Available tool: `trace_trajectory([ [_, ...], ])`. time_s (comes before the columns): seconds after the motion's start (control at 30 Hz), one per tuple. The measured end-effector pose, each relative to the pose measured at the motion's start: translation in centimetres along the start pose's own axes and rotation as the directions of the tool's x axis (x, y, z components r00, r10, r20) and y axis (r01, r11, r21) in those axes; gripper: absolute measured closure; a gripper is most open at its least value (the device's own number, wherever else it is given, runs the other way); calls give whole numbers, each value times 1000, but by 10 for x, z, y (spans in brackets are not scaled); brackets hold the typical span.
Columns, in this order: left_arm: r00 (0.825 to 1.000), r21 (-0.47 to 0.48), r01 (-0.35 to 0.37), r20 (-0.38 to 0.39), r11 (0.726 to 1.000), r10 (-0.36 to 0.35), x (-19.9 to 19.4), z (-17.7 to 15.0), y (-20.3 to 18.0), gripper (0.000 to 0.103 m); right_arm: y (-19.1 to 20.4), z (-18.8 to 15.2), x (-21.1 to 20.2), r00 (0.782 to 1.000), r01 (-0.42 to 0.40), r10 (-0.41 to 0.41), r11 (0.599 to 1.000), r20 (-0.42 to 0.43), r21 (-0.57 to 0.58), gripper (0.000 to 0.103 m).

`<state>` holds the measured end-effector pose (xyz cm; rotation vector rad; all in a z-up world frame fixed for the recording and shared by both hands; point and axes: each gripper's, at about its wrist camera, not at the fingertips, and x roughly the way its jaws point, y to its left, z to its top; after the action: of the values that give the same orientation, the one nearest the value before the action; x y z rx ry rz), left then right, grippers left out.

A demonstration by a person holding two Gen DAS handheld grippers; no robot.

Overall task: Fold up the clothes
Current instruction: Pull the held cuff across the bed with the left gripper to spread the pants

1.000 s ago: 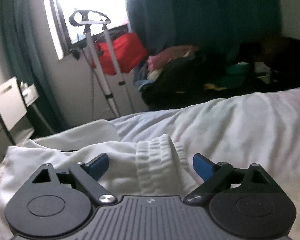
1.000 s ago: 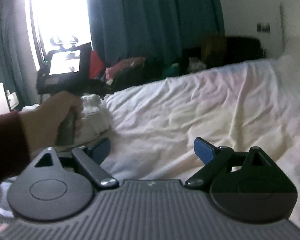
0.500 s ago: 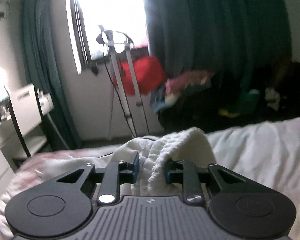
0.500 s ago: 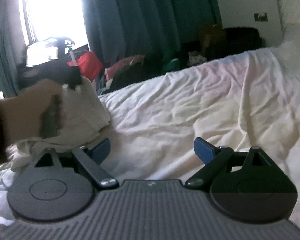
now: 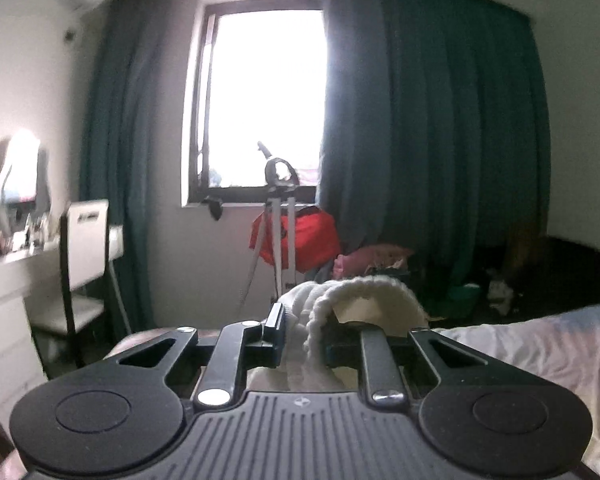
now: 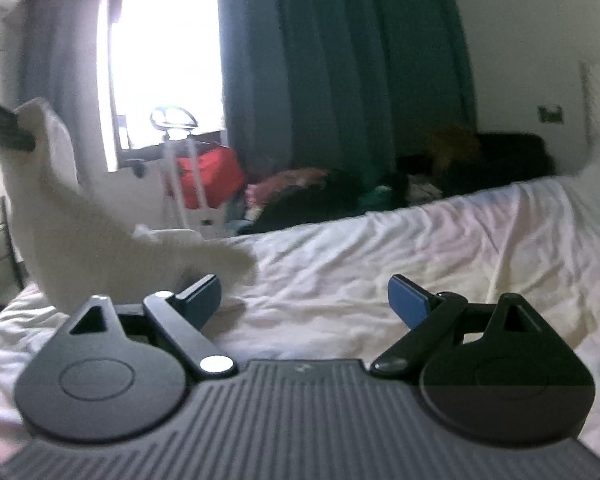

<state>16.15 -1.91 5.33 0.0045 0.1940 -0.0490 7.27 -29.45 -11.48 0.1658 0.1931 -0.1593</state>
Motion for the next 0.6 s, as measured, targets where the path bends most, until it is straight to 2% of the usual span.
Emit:
trace_trajectory([
  [0.13, 998, -2, -25, -52, 1000, 24, -37, -35, 46, 87, 16, 2, -22, 995, -93, 92, 995, -39, -26, 11],
  [0.27, 992, -23, -47, -118, 999, 44, -47, -67, 86, 87, 34, -3, -27, 975, -183, 175, 982, -134, -45, 11],
  [0.37, 989, -73, -40, -142, 997, 29, -50, -76, 111, 86, 53, -16, -26, 950, -248, 219, 962, -221, -114, 11],
  [0.5, 990, -108, -22, -141, 994, 6, -47, -85, 130, 86, 80, -42, -18, 906, -294, 183, 921, -382, -256, 11],
  [0.53, 990, -115, -18, -139, 993, 2, -47, -88, 132, 86, 85, -48, -14, 890, -308, 177, 912, -420, -269, 11],
  [0.6, 991, -129, -11, -133, 992, -6, -44, -94, 135, 85, 88, -53, -6, 874, -321, 184, 913, -449, -250, 12],
])
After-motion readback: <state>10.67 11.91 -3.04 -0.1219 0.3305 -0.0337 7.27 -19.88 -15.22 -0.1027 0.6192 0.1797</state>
